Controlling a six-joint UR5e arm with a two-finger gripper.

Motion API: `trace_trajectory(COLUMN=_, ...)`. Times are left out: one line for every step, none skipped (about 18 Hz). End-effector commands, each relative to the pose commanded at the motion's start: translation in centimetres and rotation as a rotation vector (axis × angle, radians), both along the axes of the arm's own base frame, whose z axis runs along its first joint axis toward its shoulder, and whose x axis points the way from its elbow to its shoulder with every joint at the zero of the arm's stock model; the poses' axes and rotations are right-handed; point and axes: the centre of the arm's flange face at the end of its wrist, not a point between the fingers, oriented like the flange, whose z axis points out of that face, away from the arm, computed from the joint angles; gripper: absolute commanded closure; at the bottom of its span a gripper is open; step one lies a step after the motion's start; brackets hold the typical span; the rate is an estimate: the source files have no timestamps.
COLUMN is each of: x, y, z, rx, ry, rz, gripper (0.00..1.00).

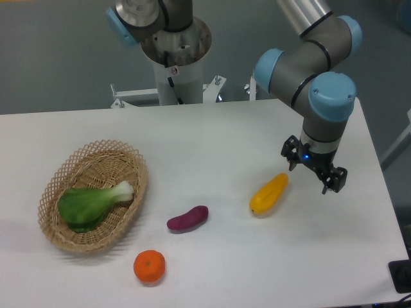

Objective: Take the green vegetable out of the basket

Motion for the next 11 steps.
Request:
trace_trajectory(x=-0.01, y=-0.01, z=0.0, rx=-0.001, ry=0.001, rz=0.0, gripper=0.0)
trace_trajectory(x=-0.01, y=-0.01, z=0.0, rx=-0.001, ry=0.001, rz=0.0, gripper=0.0)
trace_trajectory(x=0.0, y=0.0, z=0.0, rx=0.001, ry=0.0, rz=0.005, gripper=0.0)
trace_trajectory(x=0.0, y=0.0, z=0.0, rx=0.001, ry=0.0, rz=0.005, gripper=0.0)
trace_trajectory(x=0.03, y=0.05, z=0.0, rx=0.006, ry=-0.003, rz=0.005, gripper=0.0)
trace_trajectory(x=0.03, y=0.05, z=0.0, rx=0.006, ry=-0.003, rz=0.007, gripper=0.0)
trace_trajectory(x=0.06, y=0.08, z=-0.15, rx=0.0, ry=-0.002, rz=0.008, gripper=0.0)
trace_trajectory(x=0.05, y=0.2, z=-0.41, rx=0.0, ry=-0.003, rz=0.012, gripper=0.0)
trace_trajectory(x=0.1, y=0.29, z=-0.4, rx=0.003, ry=-0.003, rz=0.016, gripper=0.0)
trace_trajectory(x=0.24, y=0.4, z=-0.48, rx=0.008, ry=-0.009, rz=0.02, gripper=0.0)
trace_trajectory(x=0.51, y=0.52, z=-0.35, rx=0.012, ry=-0.011, rz=0.027, gripper=0.0)
